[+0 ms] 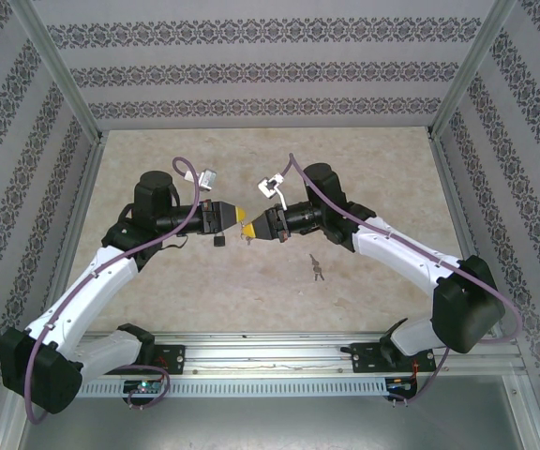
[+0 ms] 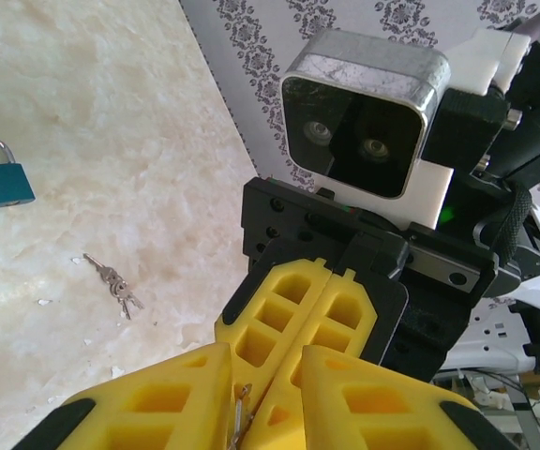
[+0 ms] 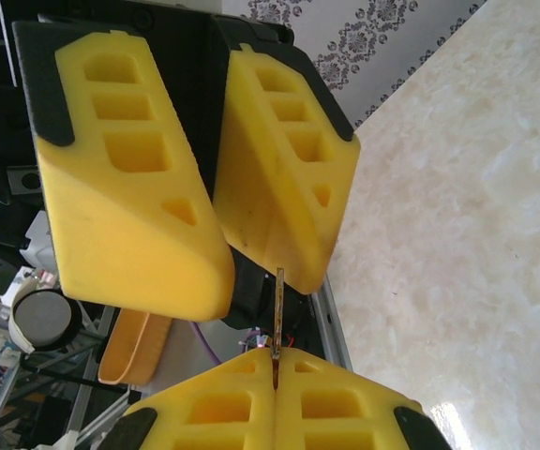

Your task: Unlock with the key

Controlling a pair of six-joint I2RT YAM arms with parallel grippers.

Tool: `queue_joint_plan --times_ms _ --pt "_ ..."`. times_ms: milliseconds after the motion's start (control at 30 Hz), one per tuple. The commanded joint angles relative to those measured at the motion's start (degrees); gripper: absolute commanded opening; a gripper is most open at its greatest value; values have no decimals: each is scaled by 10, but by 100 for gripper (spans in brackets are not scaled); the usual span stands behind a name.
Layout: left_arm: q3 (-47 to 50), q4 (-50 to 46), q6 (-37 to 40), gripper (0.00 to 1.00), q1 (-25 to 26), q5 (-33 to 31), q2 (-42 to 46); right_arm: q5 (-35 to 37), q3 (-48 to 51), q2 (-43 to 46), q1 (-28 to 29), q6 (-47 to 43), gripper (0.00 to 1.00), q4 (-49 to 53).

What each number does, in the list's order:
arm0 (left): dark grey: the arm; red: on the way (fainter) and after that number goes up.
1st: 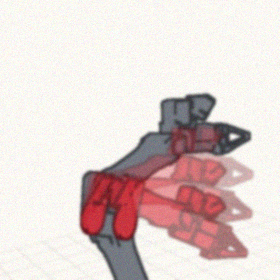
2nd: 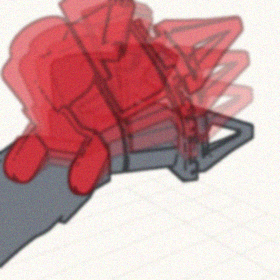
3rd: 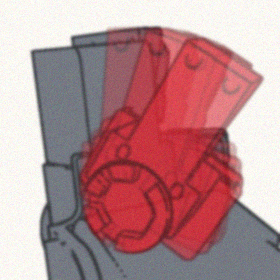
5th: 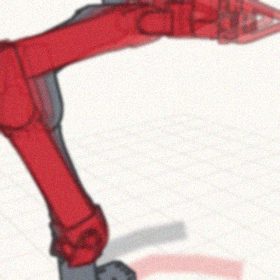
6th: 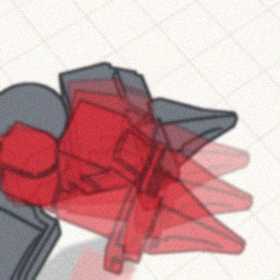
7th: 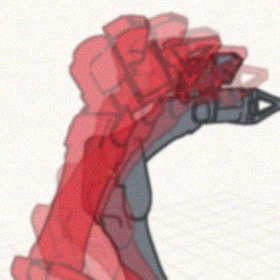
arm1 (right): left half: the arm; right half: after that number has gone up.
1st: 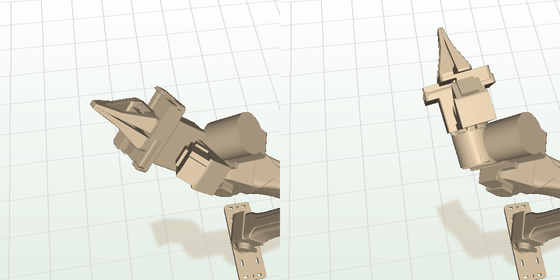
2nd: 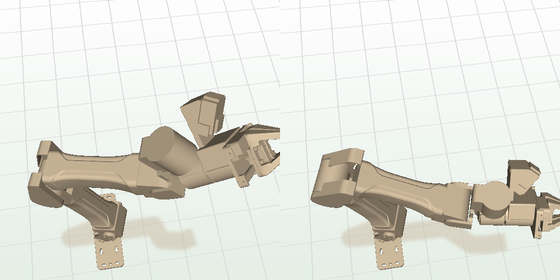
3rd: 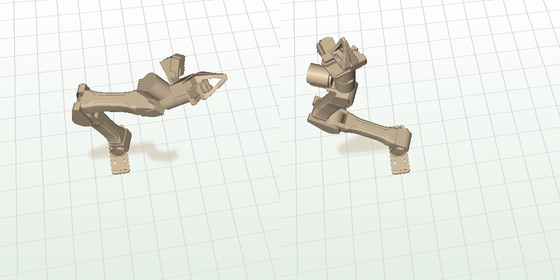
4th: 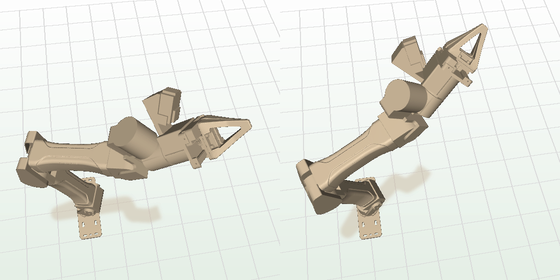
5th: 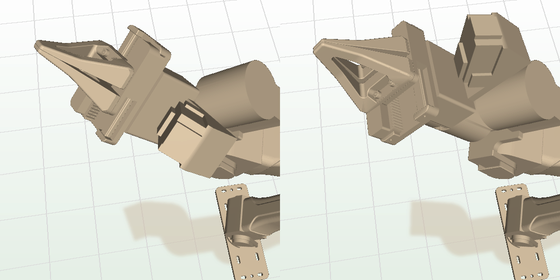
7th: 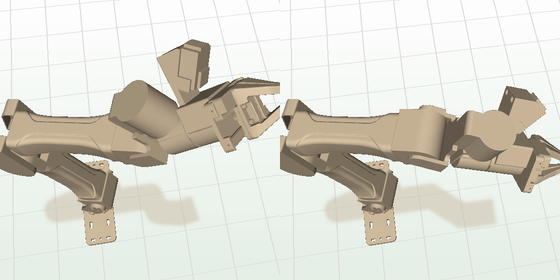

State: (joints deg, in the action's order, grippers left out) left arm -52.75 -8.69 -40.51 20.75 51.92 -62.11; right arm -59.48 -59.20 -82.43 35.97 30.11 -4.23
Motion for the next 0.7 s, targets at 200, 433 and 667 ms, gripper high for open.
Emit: queue_joint_plan --times_ms 200,433,667 --pt "2 -12 16 13 12 13 -1 -27 -14 -5 -10 13 0 -33" --pt "8 4 -1 0 13 -23 2 -15 -8 -4 -22 23 12 -41" --pt "53 112 -87 0 13 -136 -3 148 25 60 -56 83 46 -58"
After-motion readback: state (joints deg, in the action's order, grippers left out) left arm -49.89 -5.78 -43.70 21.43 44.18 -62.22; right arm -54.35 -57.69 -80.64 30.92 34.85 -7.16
